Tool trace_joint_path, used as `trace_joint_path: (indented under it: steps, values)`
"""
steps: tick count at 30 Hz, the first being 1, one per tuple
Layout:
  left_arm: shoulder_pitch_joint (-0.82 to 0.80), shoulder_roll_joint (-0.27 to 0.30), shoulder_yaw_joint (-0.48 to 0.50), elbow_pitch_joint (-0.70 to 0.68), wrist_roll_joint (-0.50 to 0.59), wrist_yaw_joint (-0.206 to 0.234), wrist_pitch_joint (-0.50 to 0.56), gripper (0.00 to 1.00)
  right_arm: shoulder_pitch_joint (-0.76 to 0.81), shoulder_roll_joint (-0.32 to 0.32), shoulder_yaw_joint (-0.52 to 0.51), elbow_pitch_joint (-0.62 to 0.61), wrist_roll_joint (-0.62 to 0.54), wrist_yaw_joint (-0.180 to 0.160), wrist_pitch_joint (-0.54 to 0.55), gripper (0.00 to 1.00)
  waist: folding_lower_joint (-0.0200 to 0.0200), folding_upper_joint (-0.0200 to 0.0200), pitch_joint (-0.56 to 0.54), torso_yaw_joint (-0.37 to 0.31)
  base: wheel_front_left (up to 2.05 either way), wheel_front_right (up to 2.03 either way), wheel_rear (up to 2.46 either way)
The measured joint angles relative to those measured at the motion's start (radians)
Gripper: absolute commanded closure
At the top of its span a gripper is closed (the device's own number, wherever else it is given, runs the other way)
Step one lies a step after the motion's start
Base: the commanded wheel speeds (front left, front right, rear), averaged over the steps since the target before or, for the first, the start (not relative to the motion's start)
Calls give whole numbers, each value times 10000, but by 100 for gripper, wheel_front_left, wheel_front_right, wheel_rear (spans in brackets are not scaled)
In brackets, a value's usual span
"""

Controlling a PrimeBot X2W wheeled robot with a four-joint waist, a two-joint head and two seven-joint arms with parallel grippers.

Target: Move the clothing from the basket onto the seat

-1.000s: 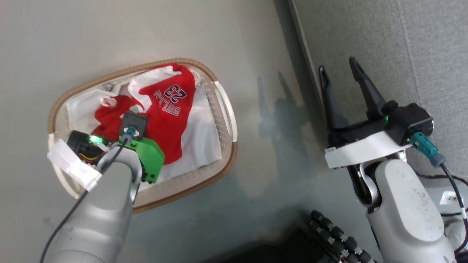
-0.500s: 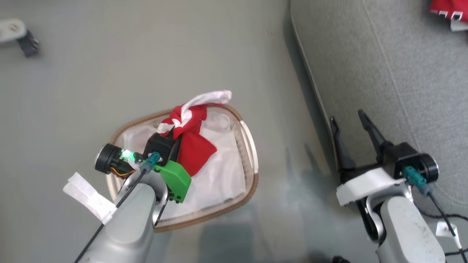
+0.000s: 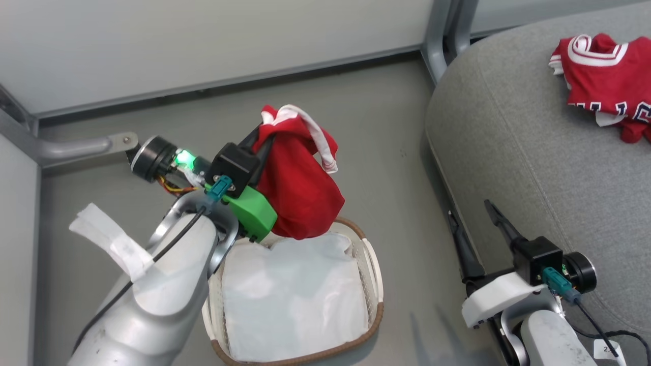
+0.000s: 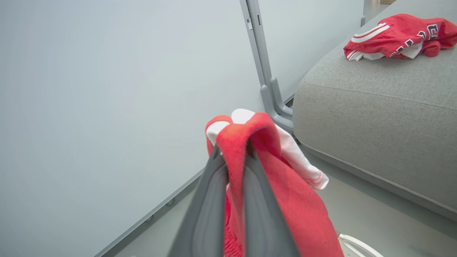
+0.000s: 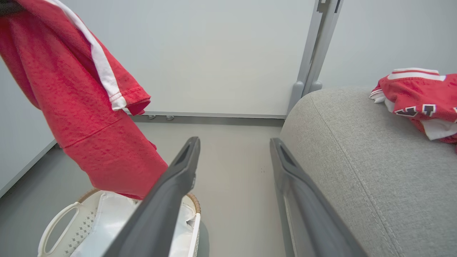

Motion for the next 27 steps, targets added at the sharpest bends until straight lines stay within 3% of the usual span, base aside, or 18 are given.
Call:
trace_joint_path:
  steps: [9, 18, 27]
  values:
    - [-1951, 711, -809, -1639, -775, -12, 963, 100, -692, -6, 1030, -132, 33, 0, 0, 0, 0, 0, -1182, 249, 0, 0, 0]
    - [-2608, 719, -924, -2044, -1197, -12, 1064, 100, -2169, -10, 2984, -23, 433, 0, 0, 0, 0, 0, -1399, 179, 0, 0, 0]
    - [-2648, 548, -1388, -2964, -1175, -15, 871, 100, -3627, -1051, 4391, 922, 1172, 0, 0, 0, 0, 0, -1476, 323, 0, 0, 0]
